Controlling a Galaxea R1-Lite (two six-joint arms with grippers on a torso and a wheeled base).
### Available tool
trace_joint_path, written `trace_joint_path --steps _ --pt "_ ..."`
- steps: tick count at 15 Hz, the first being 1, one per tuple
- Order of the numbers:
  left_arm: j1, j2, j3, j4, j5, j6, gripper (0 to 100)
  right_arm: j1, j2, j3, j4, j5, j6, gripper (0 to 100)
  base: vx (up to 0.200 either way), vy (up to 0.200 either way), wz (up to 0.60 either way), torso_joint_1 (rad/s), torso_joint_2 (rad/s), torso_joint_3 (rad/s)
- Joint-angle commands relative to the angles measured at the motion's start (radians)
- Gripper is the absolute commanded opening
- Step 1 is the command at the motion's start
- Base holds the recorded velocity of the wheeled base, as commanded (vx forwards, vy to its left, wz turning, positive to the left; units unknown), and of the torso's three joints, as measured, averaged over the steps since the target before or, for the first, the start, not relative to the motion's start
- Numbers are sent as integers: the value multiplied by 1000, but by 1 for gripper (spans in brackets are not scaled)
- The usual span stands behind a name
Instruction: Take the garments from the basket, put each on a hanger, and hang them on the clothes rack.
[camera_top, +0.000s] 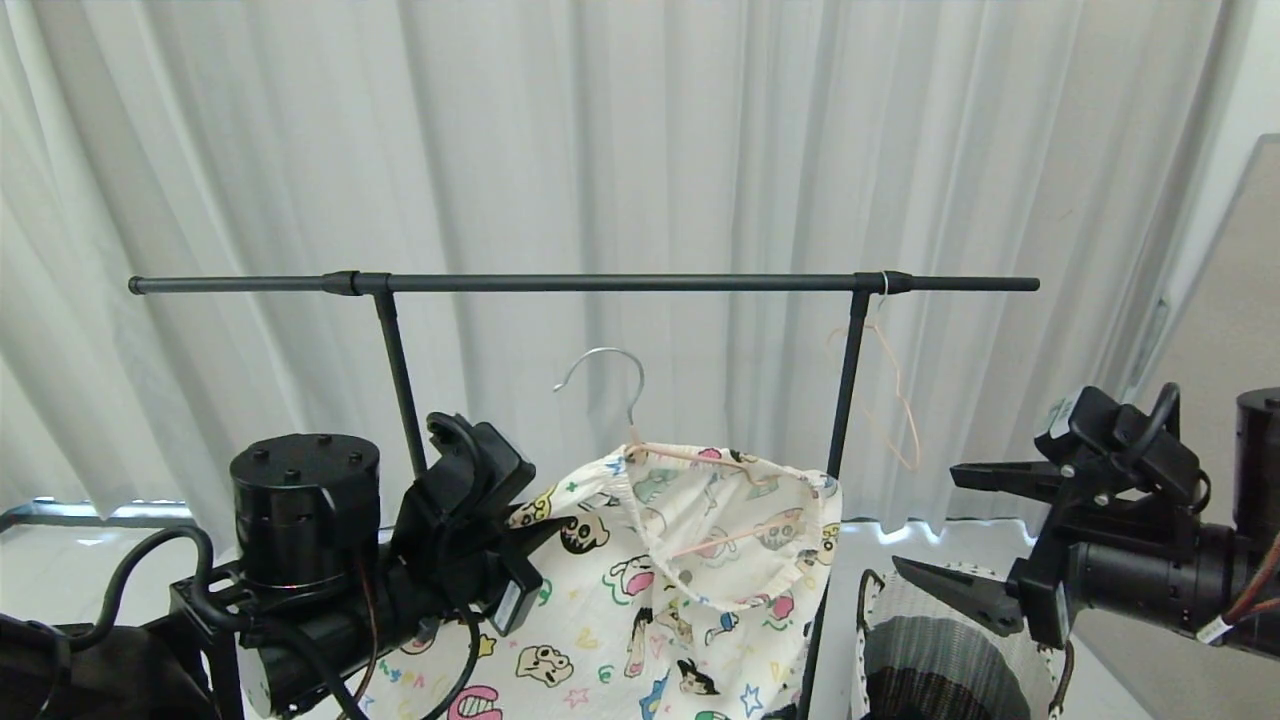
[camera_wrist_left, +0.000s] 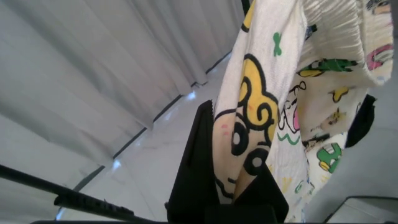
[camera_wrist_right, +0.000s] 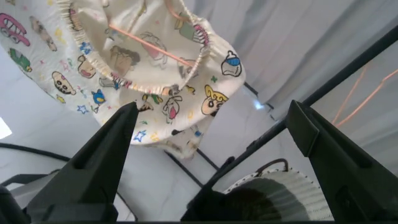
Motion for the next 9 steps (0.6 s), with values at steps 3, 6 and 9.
trace_joint_path --steps 3,6,9 --pt "0 19 11 -22 27 -1 0 -2 -31 1 11 2 -33 100 0 0 0 0 0 0" --pt "0 30 12 -22 28 -1 0 -4 -28 -1 11 37 -34 100 0 0 0 0 0 0" --pt "-6 50 20 -31 56 -1 0 0 -28 -5 11 54 -37 100 0 0 0 0 0 0"
